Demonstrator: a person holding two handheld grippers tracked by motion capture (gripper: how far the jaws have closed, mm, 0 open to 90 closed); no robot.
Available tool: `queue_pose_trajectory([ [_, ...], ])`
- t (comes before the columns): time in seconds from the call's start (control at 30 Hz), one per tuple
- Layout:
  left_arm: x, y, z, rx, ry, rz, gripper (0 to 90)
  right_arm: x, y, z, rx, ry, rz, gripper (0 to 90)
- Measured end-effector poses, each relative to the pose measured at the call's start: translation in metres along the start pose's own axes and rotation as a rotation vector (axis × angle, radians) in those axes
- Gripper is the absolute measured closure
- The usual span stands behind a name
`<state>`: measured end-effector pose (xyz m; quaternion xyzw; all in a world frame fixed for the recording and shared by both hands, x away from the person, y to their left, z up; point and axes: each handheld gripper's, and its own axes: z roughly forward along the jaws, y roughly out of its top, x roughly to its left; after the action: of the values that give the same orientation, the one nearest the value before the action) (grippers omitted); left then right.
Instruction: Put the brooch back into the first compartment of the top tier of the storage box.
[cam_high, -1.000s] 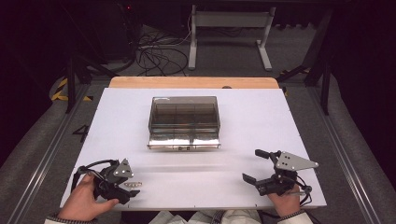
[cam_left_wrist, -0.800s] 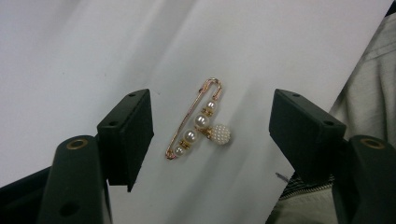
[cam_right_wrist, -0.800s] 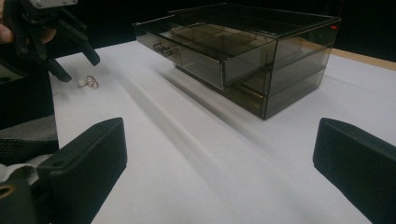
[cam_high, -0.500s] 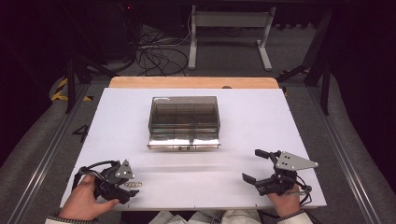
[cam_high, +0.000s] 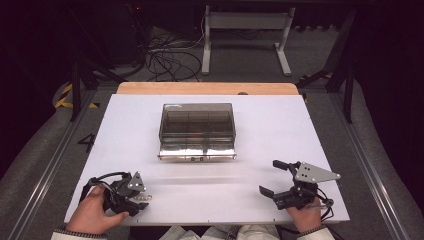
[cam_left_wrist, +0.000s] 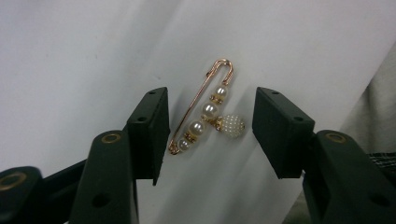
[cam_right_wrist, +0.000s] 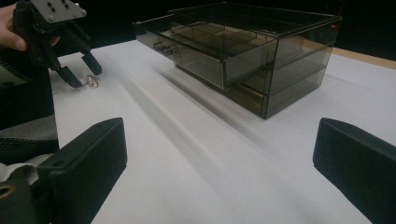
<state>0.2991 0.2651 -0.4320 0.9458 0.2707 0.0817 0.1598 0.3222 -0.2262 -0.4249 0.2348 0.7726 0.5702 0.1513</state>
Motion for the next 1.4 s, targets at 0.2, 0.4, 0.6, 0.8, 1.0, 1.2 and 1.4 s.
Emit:
queue_pose_trajectory([
  [0.2, 0.001, 0.001, 0.0, 0.005, -0.036, 0.006, 58.3, 0.0, 0.0, 0.0, 0.0, 0.002, -0.002, 3.4],
  [0.4, 0.002, 0.001, 0.0, 0.005, -0.047, -0.011, 63.6, 0.0, 0.0, -0.001, -0.005, 0.007, -0.001, 3.5],
  [0.6, 0.001, 0.002, -0.001, 0.016, -0.039, 0.001, 73.7, 0.001, 0.0, -0.001, -0.007, 0.013, -0.002, 3.5],
  [0.8, 0.001, 0.002, -0.002, 0.022, -0.036, 0.007, 78.9, 0.001, 0.0, -0.001, -0.006, 0.017, -0.002, 3.4],
  [1.0, -0.001, 0.003, -0.002, 0.025, -0.027, 0.004, 79.0, 0.001, 0.0, 0.0, -0.004, 0.017, -0.003, 3.4],
  [1.2, 0.0, 0.003, -0.005, 0.0, -0.023, -0.001, 79.0, 0.001, 0.0, 0.0, -0.006, 0.017, -0.002, 3.4],
  [1.4, 0.001, 0.002, -0.015, -0.081, -0.025, -0.018, 79.1, 0.001, 0.0, 0.0, -0.006, 0.016, -0.001, 3.4],
])
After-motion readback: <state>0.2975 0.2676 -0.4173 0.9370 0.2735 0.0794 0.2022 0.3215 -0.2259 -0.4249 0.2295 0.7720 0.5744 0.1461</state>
